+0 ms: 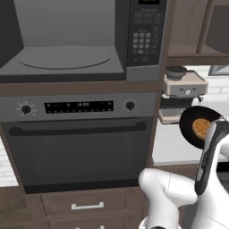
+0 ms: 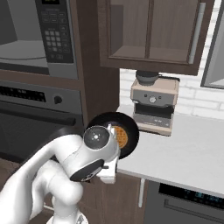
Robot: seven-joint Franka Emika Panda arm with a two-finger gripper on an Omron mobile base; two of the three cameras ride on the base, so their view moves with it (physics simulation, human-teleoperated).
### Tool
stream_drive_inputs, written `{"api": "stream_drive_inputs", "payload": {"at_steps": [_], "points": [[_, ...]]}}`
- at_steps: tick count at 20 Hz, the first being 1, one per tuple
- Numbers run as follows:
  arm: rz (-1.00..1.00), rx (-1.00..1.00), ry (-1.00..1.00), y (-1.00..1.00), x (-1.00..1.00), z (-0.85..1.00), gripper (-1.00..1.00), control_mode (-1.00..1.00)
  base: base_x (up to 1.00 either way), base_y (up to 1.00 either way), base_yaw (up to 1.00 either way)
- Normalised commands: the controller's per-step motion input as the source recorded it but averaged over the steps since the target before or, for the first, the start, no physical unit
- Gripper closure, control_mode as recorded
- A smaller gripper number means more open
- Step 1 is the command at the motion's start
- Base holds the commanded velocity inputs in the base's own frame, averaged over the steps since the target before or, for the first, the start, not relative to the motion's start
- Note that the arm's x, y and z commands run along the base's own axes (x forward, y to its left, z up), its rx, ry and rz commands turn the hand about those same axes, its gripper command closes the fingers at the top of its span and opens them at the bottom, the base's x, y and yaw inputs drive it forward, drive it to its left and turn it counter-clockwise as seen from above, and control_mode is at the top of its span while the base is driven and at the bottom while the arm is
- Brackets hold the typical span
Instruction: Open the microwave, place the bowl with waffle inside the microwave, then close the microwave door and turn it on.
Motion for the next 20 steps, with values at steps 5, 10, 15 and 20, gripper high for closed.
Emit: {"api": "stream_drive_inputs", "payload": {"at_steps": [5,10,15,20], "points": [[-0.03,0.01,-0.11,0.76,-0.12,0.45,1.0,-1.0,0.0,0.0,0.0],[0.0,0.08,-0.17,0.5,-0.3,0.43,1.0,-1.0,0.0,0.0,0.0],[0.0,0.11,-0.18,0.47,-0.28,0.43,1.0,-1.0,0.0,0.0,0.0],[0.01,0.05,-0.07,0.68,-0.1,0.33,1.0,-1.0,0.0,0.0,0.0]]}}
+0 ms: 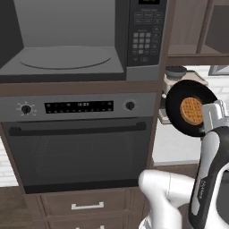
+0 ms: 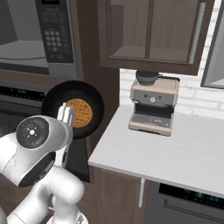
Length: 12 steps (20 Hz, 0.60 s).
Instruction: Open the microwave, place the bowl with waffle inside the microwave, then close the microwave door and turn it on.
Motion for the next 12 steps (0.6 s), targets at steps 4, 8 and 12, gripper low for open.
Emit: {"api": "stream_drive_inputs", "payload": {"at_steps": [4,8,12], "points": [[0.0,0.0,0.0,0.86,0.0,0.18,1.0,-1.0,0.0,0.0,0.0],[0.0,0.0,-0.01,0.72,-0.01,0.27,1.0,-1.0,0.0,0.0,0.0],[0.0,0.02,-0.02,0.63,-0.06,0.31,1.0,-1.0,0.0,0.0,0.0]]}}
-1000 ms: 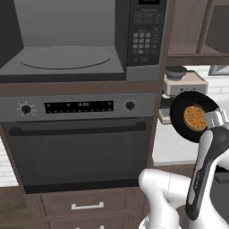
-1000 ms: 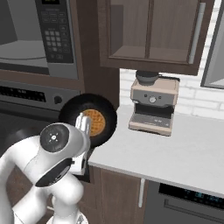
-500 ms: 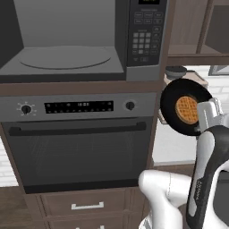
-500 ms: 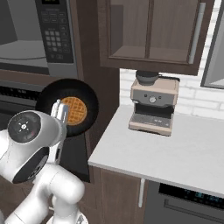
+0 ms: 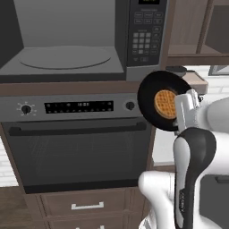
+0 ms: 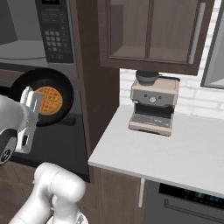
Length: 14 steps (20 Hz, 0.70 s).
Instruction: Open the microwave, place the bowl with waffle inside the microwave, then close the microwave door and turn it on.
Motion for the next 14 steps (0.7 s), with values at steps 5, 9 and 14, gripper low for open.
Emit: {"api": "stream_drive_inputs", "payload": {"at_steps": [5,9,14], "points": [[0.07,0.0,0.0,0.9,0.01,0.25,1.0,-1.0,0.0,0.0,0.0],[0.18,0.0,0.0,0.86,0.09,0.3,1.0,-1.0,0.0,0.0,0.0],[0.17,0.0,-0.03,0.55,0.13,0.35,1.0,-1.0,0.0,0.0,0.0]]}}
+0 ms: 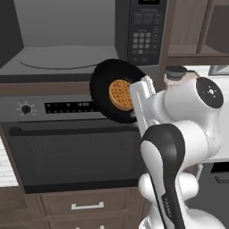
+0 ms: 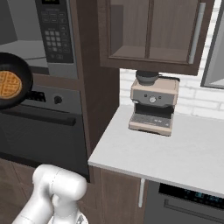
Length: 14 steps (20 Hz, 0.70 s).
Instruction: Open the microwave, place the bowl with waffle inside the microwave, then close the microwave door and turn it on.
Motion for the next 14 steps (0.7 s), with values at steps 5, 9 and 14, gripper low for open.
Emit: {"api": "stream_drive_inputs", "payload": {"at_steps": [5,9,14], "points": [[0.1,0.0,-0.12,0.31,0.35,0.49,1.0,-1.0,0.0,0.0,0.0],[-0.02,0.0,-0.07,0.16,0.55,0.59,1.0,-1.0,0.0,0.0,0.0],[-0.05,-0.04,0.02,0.22,0.55,0.57,1.0,-1.0,0.0,0.0,0.0]]}}
